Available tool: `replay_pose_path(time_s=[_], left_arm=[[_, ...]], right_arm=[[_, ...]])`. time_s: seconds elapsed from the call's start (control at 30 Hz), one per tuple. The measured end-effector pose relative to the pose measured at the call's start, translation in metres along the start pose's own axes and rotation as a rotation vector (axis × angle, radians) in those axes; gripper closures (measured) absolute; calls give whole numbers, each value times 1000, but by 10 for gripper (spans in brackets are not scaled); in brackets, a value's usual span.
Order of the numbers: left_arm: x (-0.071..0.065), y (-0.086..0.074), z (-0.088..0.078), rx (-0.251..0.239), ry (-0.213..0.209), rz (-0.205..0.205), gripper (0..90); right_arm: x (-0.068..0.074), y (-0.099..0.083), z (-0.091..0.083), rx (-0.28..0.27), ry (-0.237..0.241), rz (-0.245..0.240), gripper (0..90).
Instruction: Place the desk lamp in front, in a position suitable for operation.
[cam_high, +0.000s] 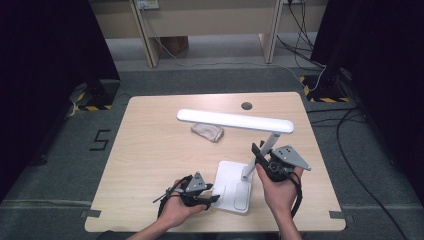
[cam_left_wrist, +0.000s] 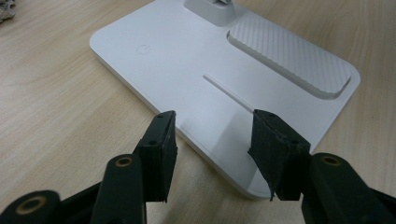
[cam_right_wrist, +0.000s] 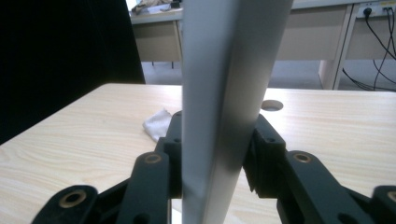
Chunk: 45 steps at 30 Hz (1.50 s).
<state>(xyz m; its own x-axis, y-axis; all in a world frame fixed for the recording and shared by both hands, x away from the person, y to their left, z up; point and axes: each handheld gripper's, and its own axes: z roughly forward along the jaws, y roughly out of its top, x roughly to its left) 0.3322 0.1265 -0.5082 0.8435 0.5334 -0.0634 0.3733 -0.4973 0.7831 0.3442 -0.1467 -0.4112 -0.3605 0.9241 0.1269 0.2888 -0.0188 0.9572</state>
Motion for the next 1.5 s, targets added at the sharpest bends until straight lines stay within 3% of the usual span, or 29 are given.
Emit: replay_pose_path(time_s=[0.1,0.27,0.5,0.73,0.9,1.0,1.17,1.3,1.5], left_arm=[[0,0,0,2,1,0,496],[0,0,0,-3,2,-7,496],[1,0,0,-1,-8,-10,493],[0,-1,1,-9,-11,-19,485],[0,0,1,-10,-6,-15,492],[2,0,0,-5,15,4,502],[3,0,-1,-2,19,3,502],[4,0,-1,-3,25,4,504],[7,-2,-4,9,36,12,507]], right_arm=[[0,-1,-4,7,-2,-14,602],[1,-7,-10,21,0,9,577],[5,-18,-5,44,-13,18,641],[7,-18,-3,44,-31,11,659],[10,-18,-3,41,-50,31,674],[12,-17,0,42,-60,41,686],[16,-15,6,42,-69,63,708],[18,-14,13,41,-56,108,745],[23,-8,28,52,-59,127,764]])
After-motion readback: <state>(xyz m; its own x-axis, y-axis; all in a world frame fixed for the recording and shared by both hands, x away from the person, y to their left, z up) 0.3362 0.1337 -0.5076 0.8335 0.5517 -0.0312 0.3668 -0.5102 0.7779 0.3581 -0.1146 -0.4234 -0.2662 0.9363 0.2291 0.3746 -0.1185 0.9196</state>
